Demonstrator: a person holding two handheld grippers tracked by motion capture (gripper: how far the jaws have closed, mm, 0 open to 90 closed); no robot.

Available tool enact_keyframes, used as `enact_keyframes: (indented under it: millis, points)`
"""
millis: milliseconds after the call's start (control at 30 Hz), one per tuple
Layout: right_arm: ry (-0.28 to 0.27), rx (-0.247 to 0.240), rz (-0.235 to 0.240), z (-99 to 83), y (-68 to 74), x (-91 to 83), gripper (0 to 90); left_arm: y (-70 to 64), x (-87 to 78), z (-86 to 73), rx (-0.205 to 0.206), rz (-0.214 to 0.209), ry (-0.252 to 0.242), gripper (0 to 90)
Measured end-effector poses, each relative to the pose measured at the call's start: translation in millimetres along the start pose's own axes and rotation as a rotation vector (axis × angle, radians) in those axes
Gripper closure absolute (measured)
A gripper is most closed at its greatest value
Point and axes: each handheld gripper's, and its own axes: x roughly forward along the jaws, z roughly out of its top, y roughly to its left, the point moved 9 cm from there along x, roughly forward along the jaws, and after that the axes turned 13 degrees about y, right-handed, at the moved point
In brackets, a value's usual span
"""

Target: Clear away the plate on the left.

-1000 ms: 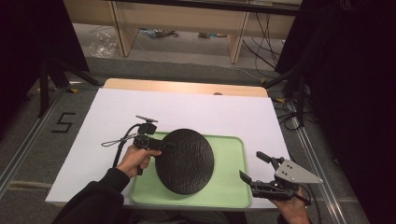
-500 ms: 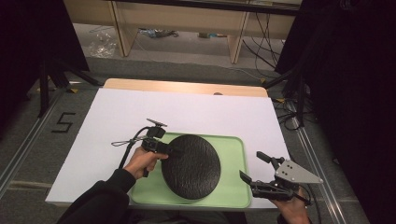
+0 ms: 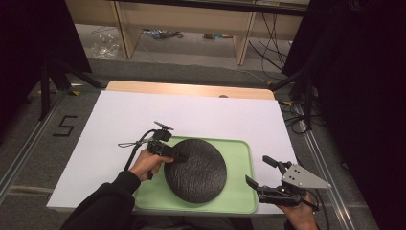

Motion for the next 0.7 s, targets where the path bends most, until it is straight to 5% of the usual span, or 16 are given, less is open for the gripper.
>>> enact_keyframes:
  millis: [300, 433, 500, 567, 700]
  points:
    - [-0.003, 0.008, 0.008, 0.3, 1.0, -0.9, 17.3, -1.9, 6.1, -2.3, 0.016, -0.009, 0.027, 63.7]
    - [0.005, 0.003, 0.01, -0.4, 1.2, -0.6, 17.3, 1.2, 7.5, -2.4, 0.032, 0.036, 0.032, 59.1]
    - [-0.012, 0.003, 0.014, 1.0, 1.8, 0.4, 17.3, 8.0, 4.8, -6.4, 0.056, 0.065, 0.073, 56.0]
    - [-0.014, 0.004, 0.014, 1.2, 1.9, 0.6, 17.3, 10.3, 3.7, -4.3, 0.021, 0.063, 0.04, 57.1]
    - [-0.011, 0.002, 0.017, 0.9, 2.5, 0.9, 17.3, 14.6, 2.2, -7.1, 0.043, 0.091, 0.078, 55.3]
